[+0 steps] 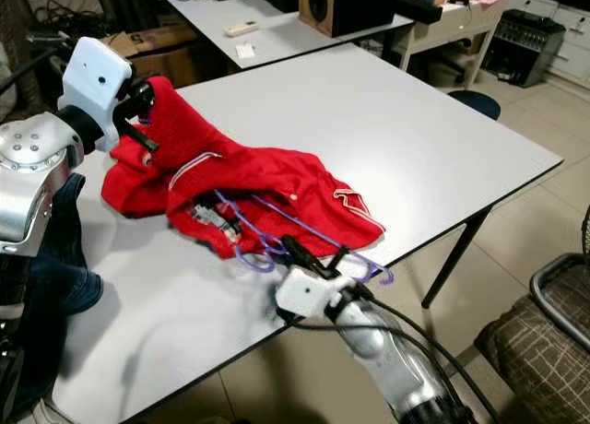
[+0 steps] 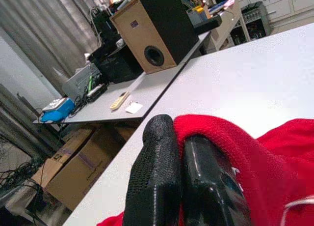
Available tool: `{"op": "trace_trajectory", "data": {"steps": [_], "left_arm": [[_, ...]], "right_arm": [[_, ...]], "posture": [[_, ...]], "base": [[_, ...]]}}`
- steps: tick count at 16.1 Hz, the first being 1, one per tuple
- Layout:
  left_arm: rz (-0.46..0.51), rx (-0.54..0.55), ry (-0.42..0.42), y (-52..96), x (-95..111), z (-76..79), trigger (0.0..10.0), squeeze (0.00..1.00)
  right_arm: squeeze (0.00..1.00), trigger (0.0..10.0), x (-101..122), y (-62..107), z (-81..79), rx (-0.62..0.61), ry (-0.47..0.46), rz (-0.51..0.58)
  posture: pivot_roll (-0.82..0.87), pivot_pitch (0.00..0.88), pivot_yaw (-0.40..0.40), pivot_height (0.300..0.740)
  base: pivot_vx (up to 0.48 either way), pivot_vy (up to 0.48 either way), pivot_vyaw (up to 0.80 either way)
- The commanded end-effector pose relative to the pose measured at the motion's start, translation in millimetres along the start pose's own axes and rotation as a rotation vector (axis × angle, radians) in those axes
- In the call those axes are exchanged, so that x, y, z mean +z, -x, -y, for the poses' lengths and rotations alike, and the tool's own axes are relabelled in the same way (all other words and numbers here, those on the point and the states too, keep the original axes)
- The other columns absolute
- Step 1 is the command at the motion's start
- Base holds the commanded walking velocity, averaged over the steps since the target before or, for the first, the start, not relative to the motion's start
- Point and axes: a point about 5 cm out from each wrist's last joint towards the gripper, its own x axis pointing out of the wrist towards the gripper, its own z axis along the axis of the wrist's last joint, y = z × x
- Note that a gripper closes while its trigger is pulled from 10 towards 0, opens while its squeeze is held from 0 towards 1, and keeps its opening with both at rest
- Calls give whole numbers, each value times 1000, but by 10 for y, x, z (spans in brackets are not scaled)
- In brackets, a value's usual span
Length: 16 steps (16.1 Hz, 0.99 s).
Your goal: Hang hanger
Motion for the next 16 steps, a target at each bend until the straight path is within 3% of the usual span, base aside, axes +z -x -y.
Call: {"op": "trace_trajectory", "data": {"steps": [1,7,10,12,14,16], "left_arm": [[1,2,-5,26,18,-19,0,0],[4,-6,-3,32,47,0,0,0],[8,-4,0,29,67,13,0,0],[7,-3,5,37,67,25,0,0],[3,-3,9,45,61,31,0,0],[-12,3,22,59,25,26,0,0]], "right_arm": [[0,10000,-59,-21,-138,82,-37,-44],[0,10000,-119,-215,-96,-19,-64,-94],[0,10000,-24,-229,10,-142,-97,8],[0,10000,150,-129,96,-241,-79,176],[0,10000,179,-16,101,-270,-82,218],[0,10000,179,299,96,-281,-92,266]], "posture": [[48,35,93,740],[49,36,97,740],[51,35,95,740],[51,36,92,740],[51,36,91,740],[54,38,94,740]], "base": [[0,0,0],[0,0,0],[0,0,0],[0,0,0],[0,0,0],[0,0,0]]}}
